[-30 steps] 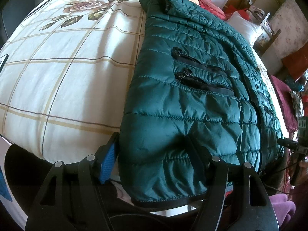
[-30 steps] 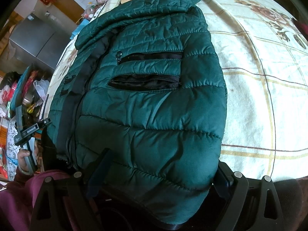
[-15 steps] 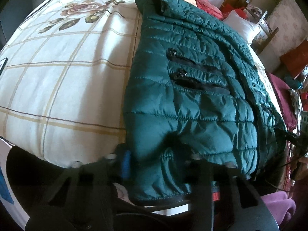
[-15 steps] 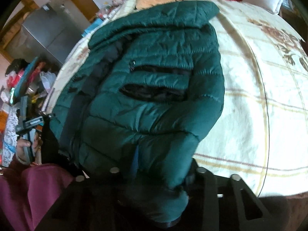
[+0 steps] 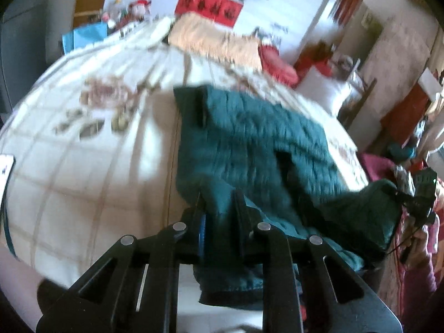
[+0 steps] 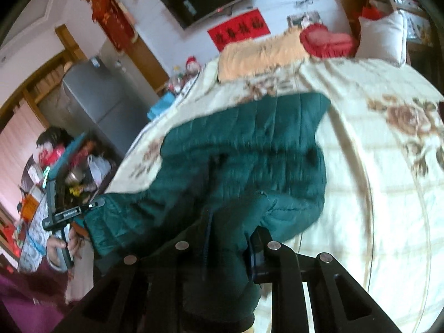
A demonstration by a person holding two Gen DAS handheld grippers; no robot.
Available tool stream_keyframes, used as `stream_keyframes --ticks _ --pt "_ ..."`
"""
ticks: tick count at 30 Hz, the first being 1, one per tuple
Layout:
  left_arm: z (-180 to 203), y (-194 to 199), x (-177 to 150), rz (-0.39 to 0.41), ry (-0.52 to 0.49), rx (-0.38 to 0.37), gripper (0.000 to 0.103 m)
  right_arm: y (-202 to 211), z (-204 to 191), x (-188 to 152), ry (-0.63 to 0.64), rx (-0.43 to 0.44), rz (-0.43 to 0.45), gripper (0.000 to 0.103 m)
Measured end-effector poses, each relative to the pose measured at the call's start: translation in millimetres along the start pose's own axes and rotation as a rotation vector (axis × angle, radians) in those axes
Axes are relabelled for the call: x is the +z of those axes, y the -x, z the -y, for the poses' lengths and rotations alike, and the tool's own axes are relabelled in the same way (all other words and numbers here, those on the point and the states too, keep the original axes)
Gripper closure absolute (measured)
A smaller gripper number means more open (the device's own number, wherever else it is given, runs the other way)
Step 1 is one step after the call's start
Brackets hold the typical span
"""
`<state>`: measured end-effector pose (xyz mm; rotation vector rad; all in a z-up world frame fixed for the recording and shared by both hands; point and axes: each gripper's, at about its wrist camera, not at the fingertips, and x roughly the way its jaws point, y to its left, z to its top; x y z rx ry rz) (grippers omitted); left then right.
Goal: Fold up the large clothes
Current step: 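Lift the hem and fold it up toward the collar with both tools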
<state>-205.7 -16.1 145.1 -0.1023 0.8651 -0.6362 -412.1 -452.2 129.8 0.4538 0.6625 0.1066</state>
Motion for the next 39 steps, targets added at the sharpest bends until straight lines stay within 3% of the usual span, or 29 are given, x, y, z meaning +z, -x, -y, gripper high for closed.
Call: stream_keyframes --ticks 7,10,13,20,24,25,27,28,29,35,39 --pt "-5.3 -29.7 71.7 0.106 0.086 -0.007 0.087 -31.8 24.9 66.2 -0.072 -0.049 0.084 0.084" --pt "-1.6 -50.9 98.9 0.142 0.084 0.032 0.087 -53.7 38.7 92.6 -0.106 -0.079 0.088 0.084" --pt "-3.2 -75.7 130.6 0.189 0.094 0.097 0.095 -79.7 54.1 118.5 -0.17 -0.087 0.079 0.084" --pt "-18.1 -142.8 169.5 0.116 0.16 0.099 0.095 -132.1 76.8 160.7 -0.224 -0.136 0.071 0.084" --pt "-37.0 -154.8 167.3 0.079 0.252 0.021 0.095 -166.4 93.0 175.5 -0.251 -0.197 0.049 0.084" --pt "-43.0 -158.8 165.5 0.06 0.275 -0.002 0.093 -175.3 96.9 177.1 -0.249 -0.215 0.04 0.084" --pt "-51.1 -165.2 163.0 0.022 0.291 -0.015 0.075 -188.6 106.4 177.4 -0.256 -0.24 0.036 0.084" --pt "-53.0 -166.2 161.7 0.014 0.297 -0.017 0.053 -193.0 109.6 176.7 -0.26 -0.252 0.037 0.084" --pt "-56.2 -165.1 159.4 0.024 0.305 -0.028 0.041 -197.1 113.3 175.7 -0.267 -0.264 0.037 0.084" --pt "-75.8 -143.6 155.2 0.085 0.36 -0.1 0.027 -206.7 125.3 173.2 -0.307 -0.267 0.012 0.084" --pt "-77.2 -145.0 145.4 0.037 0.311 -0.135 0.026 -205.8 124.6 173.8 -0.3 -0.268 0.001 0.084"
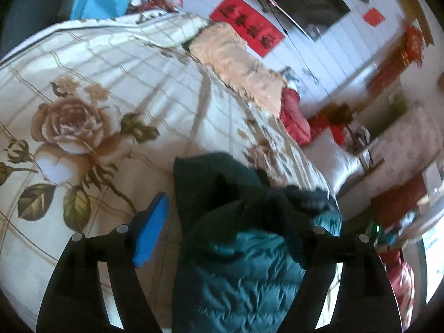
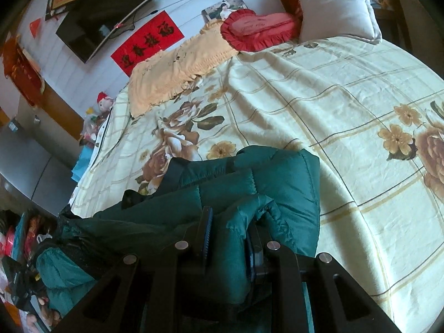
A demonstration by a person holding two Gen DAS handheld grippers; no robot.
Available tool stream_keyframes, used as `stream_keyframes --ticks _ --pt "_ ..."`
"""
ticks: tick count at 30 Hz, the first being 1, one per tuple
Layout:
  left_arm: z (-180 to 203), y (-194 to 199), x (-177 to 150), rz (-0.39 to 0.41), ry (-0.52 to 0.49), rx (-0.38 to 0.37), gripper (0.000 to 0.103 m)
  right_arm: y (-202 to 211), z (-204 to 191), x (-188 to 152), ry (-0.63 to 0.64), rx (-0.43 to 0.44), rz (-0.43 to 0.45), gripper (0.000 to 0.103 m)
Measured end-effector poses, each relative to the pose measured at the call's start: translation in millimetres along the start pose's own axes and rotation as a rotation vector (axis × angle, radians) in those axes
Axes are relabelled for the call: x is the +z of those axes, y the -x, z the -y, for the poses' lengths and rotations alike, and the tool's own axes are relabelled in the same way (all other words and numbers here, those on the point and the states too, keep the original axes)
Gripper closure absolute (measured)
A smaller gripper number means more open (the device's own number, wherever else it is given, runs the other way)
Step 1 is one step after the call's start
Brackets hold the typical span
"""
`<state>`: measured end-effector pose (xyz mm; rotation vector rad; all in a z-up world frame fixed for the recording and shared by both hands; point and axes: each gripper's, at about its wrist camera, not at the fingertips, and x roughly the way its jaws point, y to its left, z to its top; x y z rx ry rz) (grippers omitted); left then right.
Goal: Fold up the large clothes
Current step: 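Lift the hem and fold it up toward the collar with both tools, then lay the folded hem down and release it with both tools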
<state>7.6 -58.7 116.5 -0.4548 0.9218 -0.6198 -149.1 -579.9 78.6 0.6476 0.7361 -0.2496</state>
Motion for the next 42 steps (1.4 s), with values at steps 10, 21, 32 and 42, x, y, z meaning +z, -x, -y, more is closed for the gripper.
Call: stream_keyframes --ticks 10,21,32,42 --pt "-23.2 19.1 -15.8 0.012 0.068 -0.181 0.017 -0.4 1.4 0.4 0.007 0.005 -0.021 0.084" --pt "-9.7 -26.3 -28.9 -0.118 -0.082 -0.135 0.014 -1.9 1.1 -1.0 0.001 0.006 -0.026 0.084" --pt "37.9 -49.2 3.3 -0.037 -0.17 0.018 0.075 26.1 23.8 14.8 -0.155 0.093 0.054 0.084" --pt "24.3 -123.6 10.6 -0.075 -0.122 0.243 0.075 -21.2 27.5 25.6 -0.249 0.016 0.025 0.079"
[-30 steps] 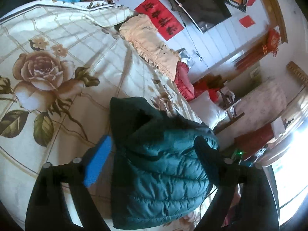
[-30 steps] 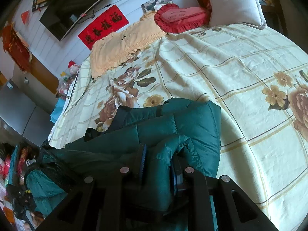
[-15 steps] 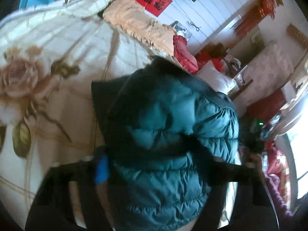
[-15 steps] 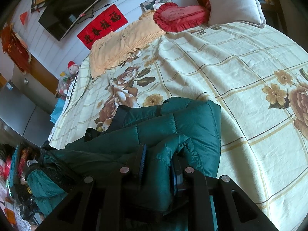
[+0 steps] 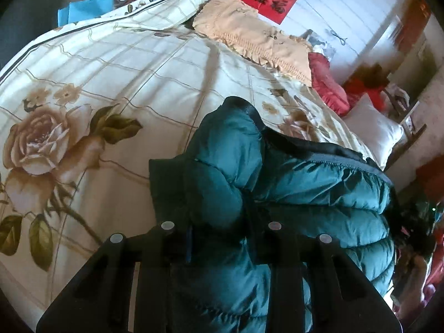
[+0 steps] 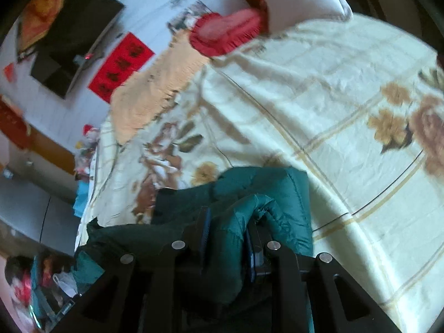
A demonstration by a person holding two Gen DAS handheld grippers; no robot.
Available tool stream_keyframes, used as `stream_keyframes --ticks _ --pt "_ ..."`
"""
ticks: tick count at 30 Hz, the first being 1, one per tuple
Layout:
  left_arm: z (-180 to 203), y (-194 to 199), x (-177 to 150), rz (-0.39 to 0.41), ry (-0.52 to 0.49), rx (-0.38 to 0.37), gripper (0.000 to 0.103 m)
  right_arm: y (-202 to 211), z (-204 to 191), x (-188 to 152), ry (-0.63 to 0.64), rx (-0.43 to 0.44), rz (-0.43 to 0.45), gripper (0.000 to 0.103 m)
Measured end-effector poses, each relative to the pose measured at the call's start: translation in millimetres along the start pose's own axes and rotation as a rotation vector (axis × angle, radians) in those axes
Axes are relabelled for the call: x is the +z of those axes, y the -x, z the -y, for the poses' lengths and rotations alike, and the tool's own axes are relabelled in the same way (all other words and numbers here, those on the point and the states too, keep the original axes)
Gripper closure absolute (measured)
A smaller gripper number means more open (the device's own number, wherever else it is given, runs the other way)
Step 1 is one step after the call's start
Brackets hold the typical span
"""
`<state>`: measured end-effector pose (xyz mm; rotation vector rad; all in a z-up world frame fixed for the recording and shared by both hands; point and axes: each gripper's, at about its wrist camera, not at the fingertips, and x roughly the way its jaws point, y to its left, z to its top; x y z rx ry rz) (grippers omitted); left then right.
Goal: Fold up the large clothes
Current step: 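Lay the folded hem down and release it with both tools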
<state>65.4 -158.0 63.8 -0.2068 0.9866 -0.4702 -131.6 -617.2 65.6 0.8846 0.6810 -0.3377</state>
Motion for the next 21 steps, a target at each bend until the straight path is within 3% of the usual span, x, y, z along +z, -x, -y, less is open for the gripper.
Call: stream_keyframes --ticks 3,5,10,12,15,17,19,21 --pt "-2.4 -3.0 2.4 0.002 0.014 -0.01 0.066 15.2 0.3 5.8 -0.002 0.057 0.025 0.066" --pt "-4.4 -1.9 3.8 0.003 0.029 -0.018 0.051 29.6 -0.8 6.4 0.009 0.076 0.035 0.059" --pt "0.1 27.2 2.4 0.035 0.029 -0.007 0.049 84.1 -15.3 0.7 0.108 0.042 0.136 0.039" --pt "5.6 44.1 0.4 0.082 0.003 0.013 0.049 100.1 -22.0 -2.1 0.141 0.047 0.166 0.038" --pt "24.1 78.7 -6.2 0.198 -0.066 0.063 0.049 100.2 -49.4 -17.2 0.271 0.04 0.119 0.038" --pt "34.5 93.6 -11.4 0.252 -0.08 0.071 0.035 88.2 -70.1 -35.1 0.372 0.018 0.08 0.038" --pt "43.6 98.2 -15.5 0.275 -0.091 0.062 0.03 65.9 -97.1 -57.6 0.492 -0.004 0.039 0.039" --pt "58.5 89.9 -18.2 0.242 -0.136 0.058 0.03 44.6 -117.0 -76.3 0.584 -0.025 0.015 0.039"
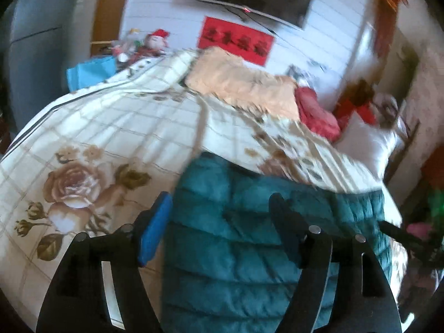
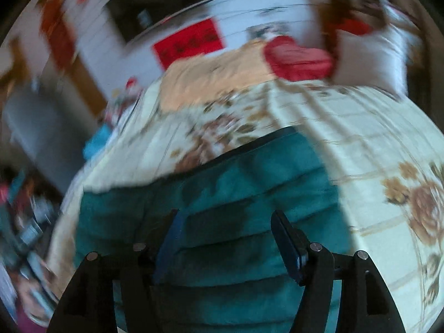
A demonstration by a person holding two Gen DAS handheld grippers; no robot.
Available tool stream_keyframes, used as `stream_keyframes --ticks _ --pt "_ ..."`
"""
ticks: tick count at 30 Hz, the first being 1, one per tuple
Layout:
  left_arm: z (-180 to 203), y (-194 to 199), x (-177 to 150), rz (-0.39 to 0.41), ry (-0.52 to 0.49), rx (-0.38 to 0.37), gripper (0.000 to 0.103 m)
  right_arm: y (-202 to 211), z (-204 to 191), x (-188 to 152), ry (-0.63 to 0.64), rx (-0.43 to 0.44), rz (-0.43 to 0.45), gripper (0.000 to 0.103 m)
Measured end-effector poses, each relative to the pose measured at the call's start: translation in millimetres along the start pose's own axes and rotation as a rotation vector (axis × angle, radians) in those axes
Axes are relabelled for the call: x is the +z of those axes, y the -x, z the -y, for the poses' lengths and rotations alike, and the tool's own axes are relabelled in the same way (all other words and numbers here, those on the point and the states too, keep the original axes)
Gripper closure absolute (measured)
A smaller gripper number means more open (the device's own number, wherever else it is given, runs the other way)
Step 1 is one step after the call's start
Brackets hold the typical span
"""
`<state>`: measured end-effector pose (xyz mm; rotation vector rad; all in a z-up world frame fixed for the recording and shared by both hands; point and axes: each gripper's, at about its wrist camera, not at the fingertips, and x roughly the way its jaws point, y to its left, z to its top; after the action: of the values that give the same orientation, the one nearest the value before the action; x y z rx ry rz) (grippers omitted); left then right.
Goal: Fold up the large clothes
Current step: 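Lay the folded hem down and release it with both tools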
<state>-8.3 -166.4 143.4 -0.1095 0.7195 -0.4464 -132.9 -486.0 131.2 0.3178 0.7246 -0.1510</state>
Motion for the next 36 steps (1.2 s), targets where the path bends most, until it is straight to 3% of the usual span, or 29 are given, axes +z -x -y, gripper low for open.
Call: stream_keyframes --ticks 4,7,16,21,27,30,34,36 --pt "20.9 -41.5 -15.6 -0.115 -0.065 0.035 0.03 -39.3 -33.4 -7.9 0.126 -0.065 -0.025 0.039" --pt "19.1 -75.2 -27.4 -0.183 -0.057 0.073 0.03 -66.3 -33.7 -7.0 0.15 -0.117 -0.038 0.039" --pt "24.5 -104.4 -24.0 -0.144 -0.105 0.111 0.027 -117.7 -12.3 0.9 0.081 -0.146 -0.067 0.038" --pt "22.2 -102.5 -26.9 -0.137 -0.103 0.098 0.027 -108.5 -15.4 0.1 0.084 -0.147 -0.064 0.038" --pt "20.5 -100.6 -27.2 -0.139 -0.088 0.084 0.027 -41.5 -17.3 -3.6 0.128 -0.124 0.031 0.038" --pt "21.5 -100.5 -28.3 -0.132 -0.09 0.09 0.026 -24.1 -11.3 -3.9 0.154 -0.161 0.044 0.038" --pt "24.3 -101.9 -31.1 -0.126 -0.102 0.099 0.024 -34.5 14.2 -10.2 0.137 -0.234 -0.004 0.038" --pt "24.4 -103.0 -32.4 -0.124 -0.105 0.096 0.024 -47.4 29.7 -16.2 0.094 -0.23 -0.038 0.038"
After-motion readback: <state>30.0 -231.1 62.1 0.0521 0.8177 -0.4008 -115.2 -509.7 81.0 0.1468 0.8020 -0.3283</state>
